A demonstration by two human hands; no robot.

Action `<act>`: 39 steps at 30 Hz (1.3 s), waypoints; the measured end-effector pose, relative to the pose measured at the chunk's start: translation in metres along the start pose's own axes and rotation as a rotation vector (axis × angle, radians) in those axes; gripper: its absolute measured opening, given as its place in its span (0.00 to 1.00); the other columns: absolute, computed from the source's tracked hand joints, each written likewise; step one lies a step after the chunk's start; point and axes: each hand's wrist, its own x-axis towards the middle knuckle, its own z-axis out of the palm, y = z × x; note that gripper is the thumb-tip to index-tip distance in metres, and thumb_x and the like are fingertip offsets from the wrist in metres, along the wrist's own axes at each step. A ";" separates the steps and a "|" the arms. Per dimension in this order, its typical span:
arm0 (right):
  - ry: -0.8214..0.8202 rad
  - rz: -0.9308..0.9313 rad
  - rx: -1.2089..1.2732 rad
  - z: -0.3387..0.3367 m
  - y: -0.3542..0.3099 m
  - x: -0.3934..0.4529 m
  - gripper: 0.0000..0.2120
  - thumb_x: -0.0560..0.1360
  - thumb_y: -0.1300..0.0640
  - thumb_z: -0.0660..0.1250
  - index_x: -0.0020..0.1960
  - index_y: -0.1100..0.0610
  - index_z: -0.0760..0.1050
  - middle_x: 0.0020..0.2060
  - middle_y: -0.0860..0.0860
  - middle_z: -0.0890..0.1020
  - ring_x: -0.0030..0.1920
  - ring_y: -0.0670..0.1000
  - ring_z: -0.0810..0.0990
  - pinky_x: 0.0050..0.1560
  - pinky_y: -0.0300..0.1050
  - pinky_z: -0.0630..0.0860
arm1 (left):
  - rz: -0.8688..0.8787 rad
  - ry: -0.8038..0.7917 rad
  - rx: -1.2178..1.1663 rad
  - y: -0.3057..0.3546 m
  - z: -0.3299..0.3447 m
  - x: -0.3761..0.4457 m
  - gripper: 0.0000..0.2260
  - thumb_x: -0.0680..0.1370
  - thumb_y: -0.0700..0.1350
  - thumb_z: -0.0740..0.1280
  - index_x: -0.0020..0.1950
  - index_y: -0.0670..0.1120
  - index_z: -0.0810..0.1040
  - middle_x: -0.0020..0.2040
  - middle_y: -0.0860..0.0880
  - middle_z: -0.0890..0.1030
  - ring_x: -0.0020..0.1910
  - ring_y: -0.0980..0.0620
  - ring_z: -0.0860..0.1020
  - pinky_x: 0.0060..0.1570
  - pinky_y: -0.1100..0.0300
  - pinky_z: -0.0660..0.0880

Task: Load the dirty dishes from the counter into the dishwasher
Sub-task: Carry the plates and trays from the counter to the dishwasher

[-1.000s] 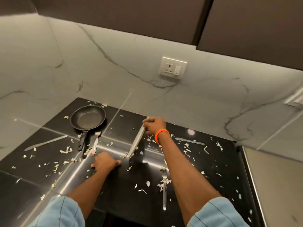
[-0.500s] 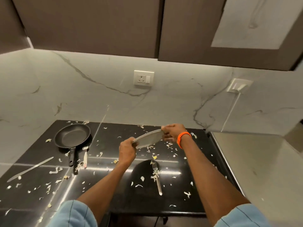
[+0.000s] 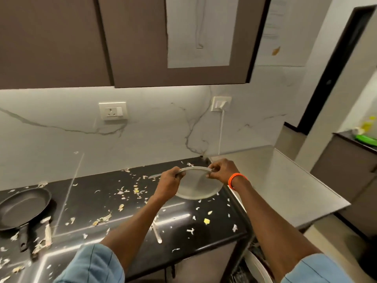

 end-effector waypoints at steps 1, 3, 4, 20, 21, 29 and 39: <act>0.025 0.006 -0.005 -0.006 0.011 -0.006 0.07 0.67 0.53 0.79 0.36 0.45 0.81 0.30 0.43 0.79 0.34 0.43 0.76 0.37 0.39 0.70 | 0.013 -0.027 0.019 0.010 0.011 0.002 0.10 0.84 0.46 0.65 0.43 0.53 0.78 0.38 0.54 0.80 0.38 0.53 0.77 0.39 0.60 0.73; 0.063 0.032 0.014 -0.020 0.037 -0.020 0.06 0.71 0.53 0.76 0.36 0.45 0.81 0.33 0.44 0.82 0.37 0.45 0.79 0.41 0.40 0.75 | 0.048 -0.052 0.062 0.027 0.037 0.008 0.09 0.83 0.48 0.65 0.44 0.52 0.79 0.40 0.52 0.81 0.40 0.52 0.79 0.40 0.59 0.74; 0.085 0.046 0.028 -0.028 0.052 -0.028 0.04 0.72 0.52 0.75 0.39 0.46 0.83 0.34 0.45 0.83 0.40 0.47 0.81 0.43 0.41 0.76 | 0.060 -0.056 0.089 0.036 0.052 0.011 0.08 0.83 0.50 0.66 0.45 0.51 0.79 0.40 0.52 0.81 0.41 0.51 0.79 0.42 0.56 0.75; 0.312 0.345 0.049 -0.150 0.301 -0.173 0.10 0.76 0.49 0.71 0.42 0.55 0.82 0.36 0.52 0.83 0.42 0.55 0.79 0.46 0.49 0.74 | 0.184 -0.311 0.220 0.169 0.311 -0.022 0.14 0.78 0.61 0.67 0.45 0.51 0.82 0.36 0.53 0.81 0.39 0.50 0.79 0.39 0.53 0.75; 0.315 0.371 0.056 -0.153 0.313 -0.182 0.10 0.76 0.49 0.71 0.42 0.55 0.82 0.36 0.52 0.82 0.42 0.55 0.79 0.45 0.48 0.74 | 0.187 -0.326 0.226 0.174 0.323 -0.026 0.15 0.78 0.62 0.67 0.45 0.52 0.82 0.35 0.53 0.81 0.38 0.51 0.79 0.37 0.54 0.75; 0.402 0.578 0.111 -0.154 0.405 -0.247 0.09 0.76 0.53 0.72 0.53 0.56 0.85 0.52 0.54 0.86 0.53 0.55 0.81 0.56 0.47 0.76 | 0.192 -0.575 0.269 0.186 0.431 -0.055 0.09 0.77 0.58 0.70 0.49 0.55 0.86 0.42 0.57 0.84 0.41 0.56 0.80 0.36 0.61 0.72; 0.382 0.892 0.120 -0.115 0.512 -0.285 0.09 0.75 0.49 0.72 0.50 0.52 0.85 0.46 0.51 0.86 0.49 0.54 0.81 0.47 0.41 0.71 | 0.117 -1.058 0.295 0.142 0.587 -0.074 0.29 0.75 0.47 0.73 0.75 0.48 0.71 0.66 0.45 0.78 0.65 0.44 0.76 0.62 0.49 0.75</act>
